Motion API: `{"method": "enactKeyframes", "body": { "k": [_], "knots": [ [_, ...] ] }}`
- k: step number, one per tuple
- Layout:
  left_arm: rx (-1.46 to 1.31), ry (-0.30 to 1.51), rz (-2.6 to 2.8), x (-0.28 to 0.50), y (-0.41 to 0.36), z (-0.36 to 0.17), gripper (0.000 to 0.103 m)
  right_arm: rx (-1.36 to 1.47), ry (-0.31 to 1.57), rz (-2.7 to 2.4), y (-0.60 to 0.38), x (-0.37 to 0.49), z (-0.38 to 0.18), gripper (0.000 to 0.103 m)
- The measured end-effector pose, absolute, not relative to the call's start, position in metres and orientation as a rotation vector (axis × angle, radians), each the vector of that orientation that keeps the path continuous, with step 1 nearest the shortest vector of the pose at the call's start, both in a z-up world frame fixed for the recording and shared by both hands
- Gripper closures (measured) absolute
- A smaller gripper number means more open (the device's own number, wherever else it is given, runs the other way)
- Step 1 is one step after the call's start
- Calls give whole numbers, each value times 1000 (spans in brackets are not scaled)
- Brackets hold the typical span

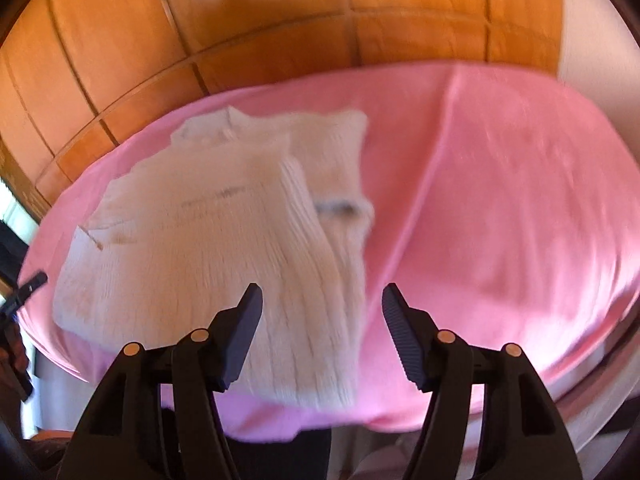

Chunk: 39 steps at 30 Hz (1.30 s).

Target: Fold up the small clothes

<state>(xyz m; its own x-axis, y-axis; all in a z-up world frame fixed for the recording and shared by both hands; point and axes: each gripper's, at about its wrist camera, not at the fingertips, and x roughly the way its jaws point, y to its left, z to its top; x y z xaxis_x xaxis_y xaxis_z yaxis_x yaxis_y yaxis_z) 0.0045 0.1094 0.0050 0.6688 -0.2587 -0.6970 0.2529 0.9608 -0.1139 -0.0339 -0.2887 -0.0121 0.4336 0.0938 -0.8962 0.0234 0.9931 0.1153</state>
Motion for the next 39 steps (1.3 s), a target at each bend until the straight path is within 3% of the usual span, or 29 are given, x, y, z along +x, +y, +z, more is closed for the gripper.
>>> {"method": "enactKeyframes", "body": {
  "k": [7, 8, 9, 11, 20, 25, 32, 39],
  "knots": [
    [97, 859, -372, 45, 76, -29, 58, -138, 1123, 97, -236, 13, -38, 52],
    [111, 864, -388, 47, 72, -32, 69, -180, 1135, 95, -236, 14, -46, 55],
    [123, 862, -392, 47, 70, -34, 87, -233, 1153, 85, -234, 17, -55, 59],
    [146, 835, -376, 41, 70, -31, 96, -272, 1189, 84, -233, 19, -68, 97],
    [3, 648, -423, -4, 111, 41, 97, -161, 1010, 97, -253, -9, 23, 98],
    [-138, 611, -432, 23, 128, 62, 97, -60, 937, 76, -266, 25, 52, 98],
    [-241, 656, -361, 121, 132, 54, 97, -9, 949, 20, -281, 117, 25, 98],
    [-254, 777, -248, 221, 118, 12, 97, 16, 1076, -119, -294, 201, -59, 98]
  ]
}}
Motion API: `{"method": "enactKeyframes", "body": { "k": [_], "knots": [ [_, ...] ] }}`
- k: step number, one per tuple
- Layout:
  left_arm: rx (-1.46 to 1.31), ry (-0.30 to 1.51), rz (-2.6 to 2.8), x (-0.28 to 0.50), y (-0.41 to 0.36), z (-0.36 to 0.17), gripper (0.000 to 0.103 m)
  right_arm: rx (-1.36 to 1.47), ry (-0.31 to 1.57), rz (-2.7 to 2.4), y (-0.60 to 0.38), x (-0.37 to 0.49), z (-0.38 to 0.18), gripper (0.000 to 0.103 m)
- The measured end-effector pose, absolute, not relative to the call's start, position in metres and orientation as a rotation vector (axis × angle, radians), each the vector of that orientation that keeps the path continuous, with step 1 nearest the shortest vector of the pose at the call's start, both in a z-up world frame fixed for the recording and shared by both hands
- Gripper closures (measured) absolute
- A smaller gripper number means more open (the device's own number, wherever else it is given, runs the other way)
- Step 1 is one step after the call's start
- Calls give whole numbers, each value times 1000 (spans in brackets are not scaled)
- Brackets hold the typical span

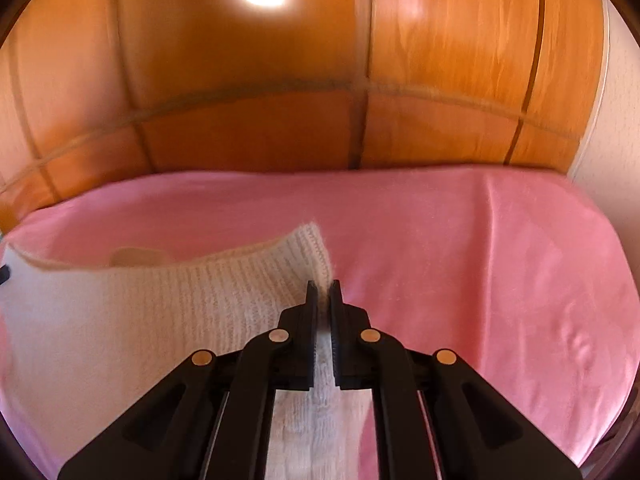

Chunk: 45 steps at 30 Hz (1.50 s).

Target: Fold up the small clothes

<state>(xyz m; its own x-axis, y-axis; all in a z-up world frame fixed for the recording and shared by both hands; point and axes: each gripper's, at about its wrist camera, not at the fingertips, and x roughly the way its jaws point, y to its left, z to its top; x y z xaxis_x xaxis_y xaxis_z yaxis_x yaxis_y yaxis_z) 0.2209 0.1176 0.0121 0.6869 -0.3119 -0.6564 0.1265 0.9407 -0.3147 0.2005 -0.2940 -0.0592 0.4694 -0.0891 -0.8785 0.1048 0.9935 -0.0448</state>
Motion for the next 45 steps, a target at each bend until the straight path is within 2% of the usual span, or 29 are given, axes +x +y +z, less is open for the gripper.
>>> {"method": "enactKeyframes", "body": {
  "k": [6, 11, 12, 13, 14, 16, 18, 21, 25, 28, 29, 30, 36, 39, 42, 45],
  "knots": [
    [-115, 898, -133, 271, 93, -39, 97, -40, 1177, -207, -298, 213, -124, 99],
    [-122, 934, -91, 276, 93, -46, 97, -77, 1176, -217, -294, 214, -118, 98],
    [-139, 912, -99, 270, 96, -40, 97, -84, 1157, -203, -289, 211, -110, 95],
    [-147, 899, -100, 264, 98, -34, 97, -82, 1125, -184, -285, 207, -99, 81],
    [-157, 890, -99, 256, 102, -27, 97, -68, 1092, -165, -282, 202, -88, 60],
    [-188, 861, -117, 242, 108, -16, 86, -23, 1038, -97, -269, 194, -66, 54],
    [-207, 808, -143, 217, 112, -2, 83, 16, 1027, 11, -246, 189, -53, 54],
    [-197, 764, -215, 194, 105, 10, 83, 44, 1056, 167, -206, 187, -51, 57],
    [-95, 782, -347, 168, 69, 6, 83, -31, 1195, 282, -141, 193, -86, 63],
    [-26, 876, -352, 172, 47, -21, 83, -86, 1248, 287, -118, 196, -113, 89],
    [-26, 896, -344, 176, 44, -29, 91, -105, 1233, 284, -120, 198, -116, 95],
    [-29, 890, -336, 178, 44, -33, 100, -107, 1225, 279, -117, 197, -114, 98],
    [-182, 845, -268, 192, 53, -25, 103, -19, 1080, 231, -136, 210, -80, 100],
    [-140, 864, -211, 206, 51, -34, 103, -26, 1079, 197, -137, 222, -92, 101],
    [-113, 904, -162, 220, 49, -50, 103, -67, 1149, 145, -134, 226, -129, 103],
    [-111, 914, -126, 225, 50, -49, 103, -45, 1143, 133, -133, 226, -133, 103]
  ]
}}
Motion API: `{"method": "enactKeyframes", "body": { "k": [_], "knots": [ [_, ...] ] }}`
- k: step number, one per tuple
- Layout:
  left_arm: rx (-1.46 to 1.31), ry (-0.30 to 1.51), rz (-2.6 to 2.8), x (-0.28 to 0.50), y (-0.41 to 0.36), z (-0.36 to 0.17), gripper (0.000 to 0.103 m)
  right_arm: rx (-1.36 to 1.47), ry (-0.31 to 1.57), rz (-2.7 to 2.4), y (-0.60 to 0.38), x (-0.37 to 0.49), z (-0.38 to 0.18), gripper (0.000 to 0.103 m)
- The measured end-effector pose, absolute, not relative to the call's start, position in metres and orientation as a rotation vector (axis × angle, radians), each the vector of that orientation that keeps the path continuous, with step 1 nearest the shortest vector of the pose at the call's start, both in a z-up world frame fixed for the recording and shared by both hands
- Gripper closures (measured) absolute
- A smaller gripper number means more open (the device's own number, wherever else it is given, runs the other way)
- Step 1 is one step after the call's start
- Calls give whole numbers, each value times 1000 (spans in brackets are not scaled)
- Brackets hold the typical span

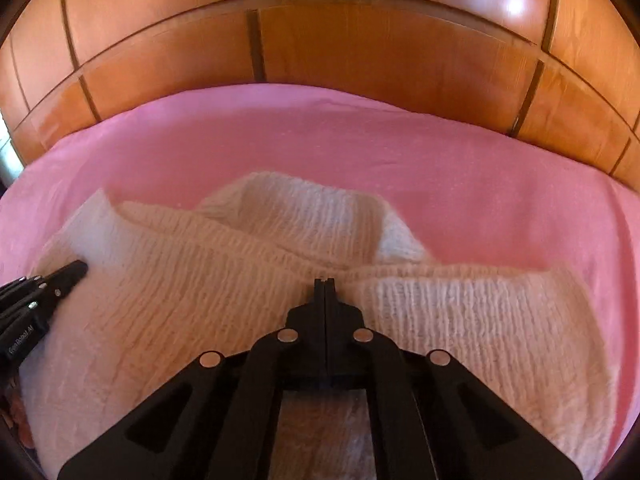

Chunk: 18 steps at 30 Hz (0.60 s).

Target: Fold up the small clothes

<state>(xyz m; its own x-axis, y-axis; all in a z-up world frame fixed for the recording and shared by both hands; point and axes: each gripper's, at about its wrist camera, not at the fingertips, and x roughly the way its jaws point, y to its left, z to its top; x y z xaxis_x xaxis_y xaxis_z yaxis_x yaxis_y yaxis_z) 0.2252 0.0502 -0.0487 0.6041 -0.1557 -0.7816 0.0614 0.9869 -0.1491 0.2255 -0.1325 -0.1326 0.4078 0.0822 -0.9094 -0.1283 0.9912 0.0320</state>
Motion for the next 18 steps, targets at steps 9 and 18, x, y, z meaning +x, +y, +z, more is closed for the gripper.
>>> {"method": "enactKeyframes", "body": {
  "k": [9, 18],
  "knots": [
    [-88, 864, -83, 184, 53, -25, 97, 16, 1083, 160, -149, 194, -106, 53],
    [-107, 832, -80, 134, 68, -12, 64, 57, 1044, 172, -156, 128, -81, 36]
  ]
}}
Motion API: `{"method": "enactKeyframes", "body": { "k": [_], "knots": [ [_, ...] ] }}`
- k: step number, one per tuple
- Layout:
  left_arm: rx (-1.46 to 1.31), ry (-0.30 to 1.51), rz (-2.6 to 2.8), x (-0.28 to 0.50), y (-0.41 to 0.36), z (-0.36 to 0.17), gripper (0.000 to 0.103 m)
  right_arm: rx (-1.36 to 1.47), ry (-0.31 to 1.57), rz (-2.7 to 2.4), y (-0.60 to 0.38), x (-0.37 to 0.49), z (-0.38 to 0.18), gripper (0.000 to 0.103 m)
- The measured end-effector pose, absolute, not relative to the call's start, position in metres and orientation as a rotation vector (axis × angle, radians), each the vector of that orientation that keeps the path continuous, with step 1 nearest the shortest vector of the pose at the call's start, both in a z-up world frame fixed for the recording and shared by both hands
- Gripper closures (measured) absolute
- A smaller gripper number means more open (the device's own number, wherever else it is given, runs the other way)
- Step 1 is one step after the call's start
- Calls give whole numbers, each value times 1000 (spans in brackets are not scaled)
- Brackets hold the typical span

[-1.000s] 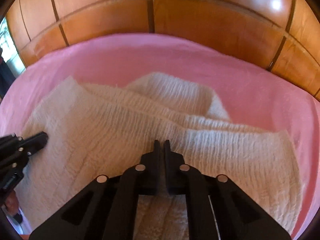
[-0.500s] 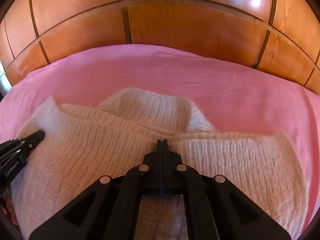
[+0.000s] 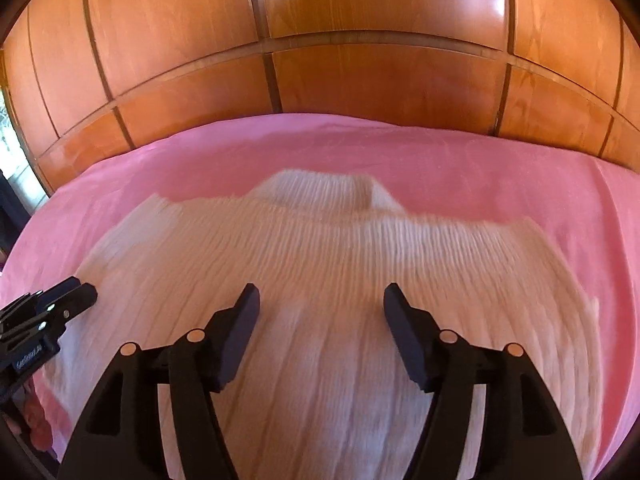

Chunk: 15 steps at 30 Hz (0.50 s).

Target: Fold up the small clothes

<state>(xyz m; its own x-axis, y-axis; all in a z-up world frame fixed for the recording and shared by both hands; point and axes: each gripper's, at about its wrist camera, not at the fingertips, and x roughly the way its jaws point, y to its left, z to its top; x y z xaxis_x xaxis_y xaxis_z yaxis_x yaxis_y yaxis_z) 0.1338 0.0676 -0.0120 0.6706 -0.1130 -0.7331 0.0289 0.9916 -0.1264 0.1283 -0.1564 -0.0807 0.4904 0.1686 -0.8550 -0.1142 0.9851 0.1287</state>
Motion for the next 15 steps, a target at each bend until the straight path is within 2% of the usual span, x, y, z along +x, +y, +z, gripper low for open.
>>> {"method": "enactKeyframes", "body": {
  "k": [12, 15],
  "knots": [
    [-131, 845, -51, 83, 92, -11, 64, 76, 1021, 123, -176, 64, -69, 31],
    [-120, 846, -31, 74, 98, -13, 64, 76, 1010, 112, -175, 61, -72, 27]
  ]
}}
